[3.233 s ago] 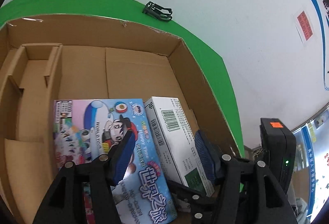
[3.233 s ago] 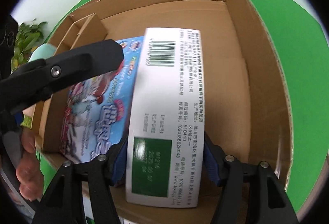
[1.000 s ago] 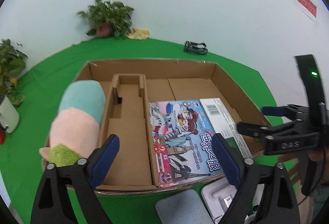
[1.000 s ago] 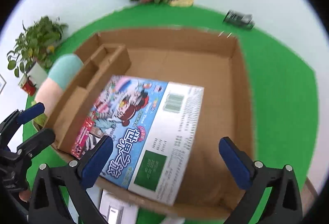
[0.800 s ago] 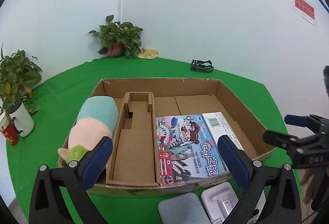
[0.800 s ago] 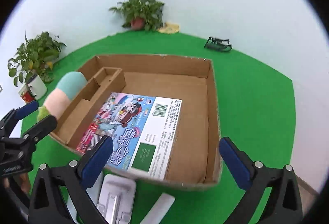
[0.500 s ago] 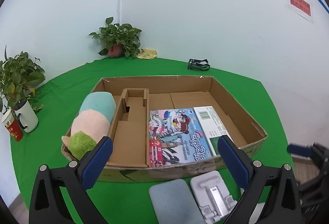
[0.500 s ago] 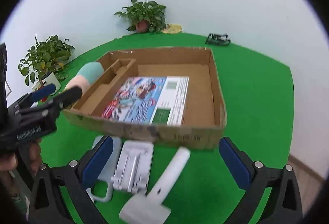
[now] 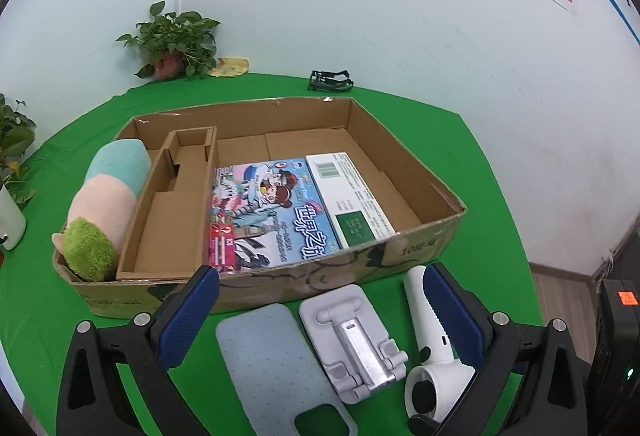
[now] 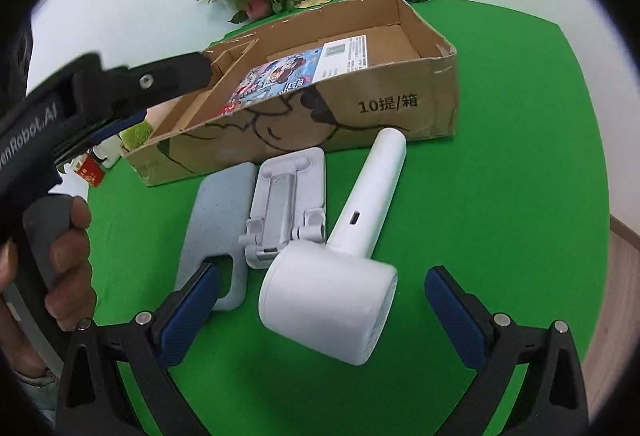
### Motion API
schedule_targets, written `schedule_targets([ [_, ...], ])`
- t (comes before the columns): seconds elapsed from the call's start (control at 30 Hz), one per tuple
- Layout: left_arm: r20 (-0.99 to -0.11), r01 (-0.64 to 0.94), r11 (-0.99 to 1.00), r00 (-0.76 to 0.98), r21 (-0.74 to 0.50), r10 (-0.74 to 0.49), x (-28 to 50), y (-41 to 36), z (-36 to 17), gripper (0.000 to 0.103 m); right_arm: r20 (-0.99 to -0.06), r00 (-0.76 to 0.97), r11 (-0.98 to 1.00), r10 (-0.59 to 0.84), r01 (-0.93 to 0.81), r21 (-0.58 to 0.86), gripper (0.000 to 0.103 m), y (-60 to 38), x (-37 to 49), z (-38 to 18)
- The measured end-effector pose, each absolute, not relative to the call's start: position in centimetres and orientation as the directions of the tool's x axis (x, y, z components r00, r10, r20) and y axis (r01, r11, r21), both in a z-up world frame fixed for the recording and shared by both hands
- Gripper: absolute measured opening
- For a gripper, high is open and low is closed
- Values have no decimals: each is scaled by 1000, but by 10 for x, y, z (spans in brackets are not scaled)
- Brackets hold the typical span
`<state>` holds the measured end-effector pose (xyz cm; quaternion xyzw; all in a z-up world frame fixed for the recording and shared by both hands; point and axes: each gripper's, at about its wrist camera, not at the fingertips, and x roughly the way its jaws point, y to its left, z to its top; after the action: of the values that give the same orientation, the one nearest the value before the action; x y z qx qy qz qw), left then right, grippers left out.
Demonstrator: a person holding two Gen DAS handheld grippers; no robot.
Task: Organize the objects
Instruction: 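Move the right gripper to the white hair dryer and grasp its head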
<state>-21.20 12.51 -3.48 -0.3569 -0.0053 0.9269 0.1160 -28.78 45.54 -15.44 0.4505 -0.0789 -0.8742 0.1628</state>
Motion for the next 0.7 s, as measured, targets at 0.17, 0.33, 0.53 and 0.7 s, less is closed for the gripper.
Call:
schedule_targets([
  [0.17,-675,-229,-968,-698,-105,239,-214,129,-42,103,-800,-529,-957,-283,214,198,73,445,-286,-164],
  [0.33,-710,-261,-951,-638,-163,297,-217,130,-53,102,-794,-542,-958,-275,221,180,67,448,-280,-163],
  [0.53,-750,-355,-876,-467,-327,469,-216,150,-77,101,-806,-523,-947,-276,292,135,64,453,-253,-159],
  [0.7,-751,-390,-778,-263,-492,606,-215,173,-100,99,-804,-512,-931,-300,343,129,60,465,-225,-155],
])
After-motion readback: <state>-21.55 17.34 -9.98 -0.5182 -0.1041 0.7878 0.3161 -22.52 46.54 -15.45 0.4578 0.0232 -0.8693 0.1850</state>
